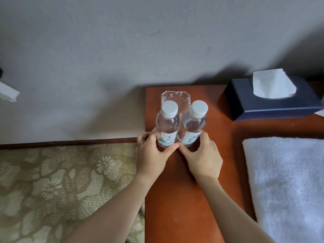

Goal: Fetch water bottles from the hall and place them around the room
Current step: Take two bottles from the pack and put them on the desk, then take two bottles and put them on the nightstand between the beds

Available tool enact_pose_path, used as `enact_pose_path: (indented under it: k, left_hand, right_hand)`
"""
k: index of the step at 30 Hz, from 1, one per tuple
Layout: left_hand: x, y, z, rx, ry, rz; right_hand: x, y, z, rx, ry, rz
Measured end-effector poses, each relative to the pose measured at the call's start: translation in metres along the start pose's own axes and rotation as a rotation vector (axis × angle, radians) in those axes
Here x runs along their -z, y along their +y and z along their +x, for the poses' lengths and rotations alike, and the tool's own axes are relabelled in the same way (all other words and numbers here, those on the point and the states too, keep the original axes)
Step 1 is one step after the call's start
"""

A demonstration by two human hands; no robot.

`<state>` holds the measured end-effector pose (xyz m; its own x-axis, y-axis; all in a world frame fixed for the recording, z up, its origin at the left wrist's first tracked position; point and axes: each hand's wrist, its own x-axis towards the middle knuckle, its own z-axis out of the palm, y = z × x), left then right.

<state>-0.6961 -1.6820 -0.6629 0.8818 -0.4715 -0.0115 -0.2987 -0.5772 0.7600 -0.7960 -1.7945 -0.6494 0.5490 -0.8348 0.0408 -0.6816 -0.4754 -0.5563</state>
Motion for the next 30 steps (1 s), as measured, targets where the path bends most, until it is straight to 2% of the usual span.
enact_pose_path:
  k: [3, 6, 10, 18, 22, 26, 30]
  left_hand:
    - [0.010, 0.007, -0.008, 0.093, -0.042, -0.060]
    - [0.041, 0.036, -0.022, 0.109, 0.079, -0.153]
    - [0.119, 0.106, -0.041, -0.002, 0.172, -0.185]
    - [0.314, 0.245, -0.118, -0.168, 0.498, -0.262]
    - [0.390, 0.263, -0.163, -0.163, 0.595, -0.271]
    - [0.471, 0.257, -0.219, -0.149, 0.799, -0.242]
    - [0.549, 0.216, -0.290, -0.077, 1.001, -0.189]
  right_hand:
    - [0.008, -0.002, -0.009, -0.064, -0.052, 0.119]
    - [0.040, -0.010, -0.022, -0.095, -0.088, 0.271]
    - [0.116, -0.045, -0.023, 0.044, -0.039, 0.443]
    - [0.301, -0.195, -0.044, 0.363, 0.006, 0.737]
    - [0.336, -0.263, -0.086, 0.499, 0.006, 0.888]
    - [0.346, -0.344, -0.146, 0.685, -0.131, 0.957]
    - [0.328, -0.423, -0.224, 0.889, -0.297, 0.973]
